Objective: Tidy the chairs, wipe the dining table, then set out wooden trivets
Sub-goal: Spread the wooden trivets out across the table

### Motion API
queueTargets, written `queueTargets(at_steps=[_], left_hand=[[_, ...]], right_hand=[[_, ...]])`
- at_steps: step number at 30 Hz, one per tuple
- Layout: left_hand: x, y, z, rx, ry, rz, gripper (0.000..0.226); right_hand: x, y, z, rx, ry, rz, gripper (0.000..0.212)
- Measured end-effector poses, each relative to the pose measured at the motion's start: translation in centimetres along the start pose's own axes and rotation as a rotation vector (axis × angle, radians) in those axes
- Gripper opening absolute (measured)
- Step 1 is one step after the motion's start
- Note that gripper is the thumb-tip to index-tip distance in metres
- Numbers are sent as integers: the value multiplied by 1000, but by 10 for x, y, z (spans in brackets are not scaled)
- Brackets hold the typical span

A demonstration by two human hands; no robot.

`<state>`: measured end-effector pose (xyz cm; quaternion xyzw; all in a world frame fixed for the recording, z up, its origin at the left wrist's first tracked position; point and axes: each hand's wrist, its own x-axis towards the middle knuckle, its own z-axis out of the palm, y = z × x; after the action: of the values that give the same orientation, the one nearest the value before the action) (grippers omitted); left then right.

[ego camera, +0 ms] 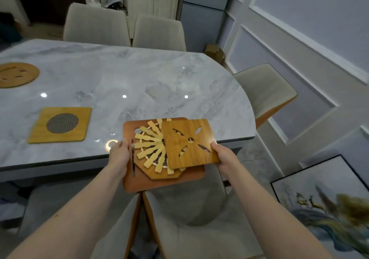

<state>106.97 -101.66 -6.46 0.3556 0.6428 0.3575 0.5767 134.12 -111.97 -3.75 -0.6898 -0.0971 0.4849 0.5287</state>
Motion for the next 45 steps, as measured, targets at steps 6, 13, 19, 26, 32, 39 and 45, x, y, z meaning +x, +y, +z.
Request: queueTargets(at_steps=[6, 13, 19, 26, 32, 39, 45], left_hand=[[43, 11, -15, 37, 70, 16, 32], [62, 7, -28, 59, 163, -16, 35], [58, -10, -13, 23, 203, -46, 35], [49, -14, 6, -25, 276, -48, 37], [58, -17, 6, -48, 294, -46, 33], [75, -20, 2, -9, 283, -56, 33], [86, -20, -1, 8, 269, -70, 34]], right_hand=[[67, -34, 22, -13, 51, -11, 30], [120, -40, 36, 21, 133, 8, 34], [159, -41, 24, 11, 183, 15, 37], [182, -35, 25, -122, 81, 11, 37], [191, -20, 45, -203, 62, -18, 32], [193, -19, 55, -1020, 362, -328, 54], [190, 12, 57, -1526, -214, -706, 75]])
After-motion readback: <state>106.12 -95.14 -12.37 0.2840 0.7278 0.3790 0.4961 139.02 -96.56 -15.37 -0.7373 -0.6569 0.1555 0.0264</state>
